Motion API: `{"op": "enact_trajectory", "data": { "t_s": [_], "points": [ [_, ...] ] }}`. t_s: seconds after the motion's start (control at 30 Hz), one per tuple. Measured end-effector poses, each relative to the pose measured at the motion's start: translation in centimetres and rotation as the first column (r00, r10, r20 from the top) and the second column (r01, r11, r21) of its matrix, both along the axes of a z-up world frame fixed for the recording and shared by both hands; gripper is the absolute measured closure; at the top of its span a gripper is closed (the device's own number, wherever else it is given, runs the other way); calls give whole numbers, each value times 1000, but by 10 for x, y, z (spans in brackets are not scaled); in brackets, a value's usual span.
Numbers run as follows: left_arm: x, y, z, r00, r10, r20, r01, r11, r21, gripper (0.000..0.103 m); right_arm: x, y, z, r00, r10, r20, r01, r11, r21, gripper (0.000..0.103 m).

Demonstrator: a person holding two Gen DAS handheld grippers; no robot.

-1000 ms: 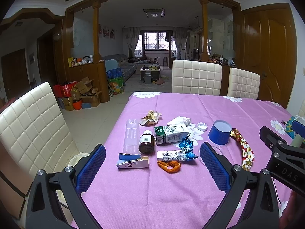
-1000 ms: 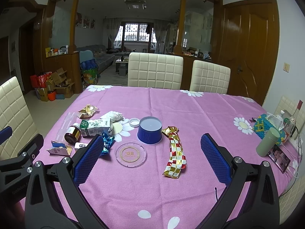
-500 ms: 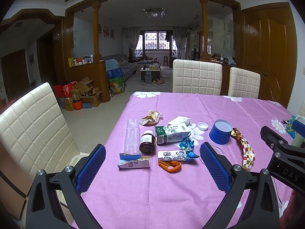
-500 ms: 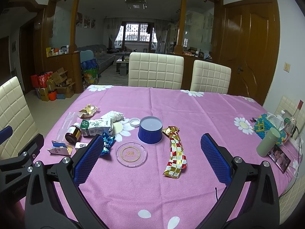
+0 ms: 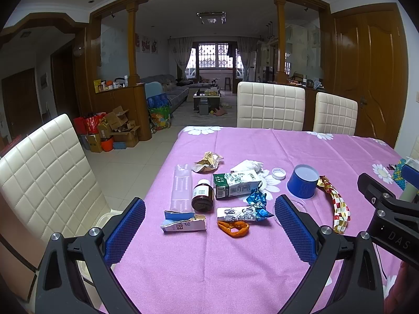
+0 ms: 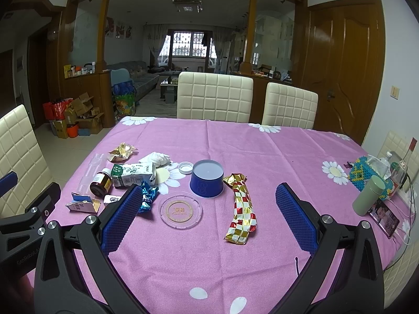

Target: Collect trash

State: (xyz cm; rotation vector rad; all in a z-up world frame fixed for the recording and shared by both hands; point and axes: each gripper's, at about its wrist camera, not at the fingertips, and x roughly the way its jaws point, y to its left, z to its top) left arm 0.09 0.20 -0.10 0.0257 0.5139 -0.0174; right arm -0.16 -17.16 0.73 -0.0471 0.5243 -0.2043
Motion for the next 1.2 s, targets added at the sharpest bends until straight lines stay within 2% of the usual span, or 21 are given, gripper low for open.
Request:
{"op": "enact_trajectory", "data": {
  "t_s": [1.2],
  "points": [
    [2,0,1,1000,-2,-5,2,1000,1,6,-1,2,-2,1000,1,-4,-1,1000,3,3]
  ]
}}
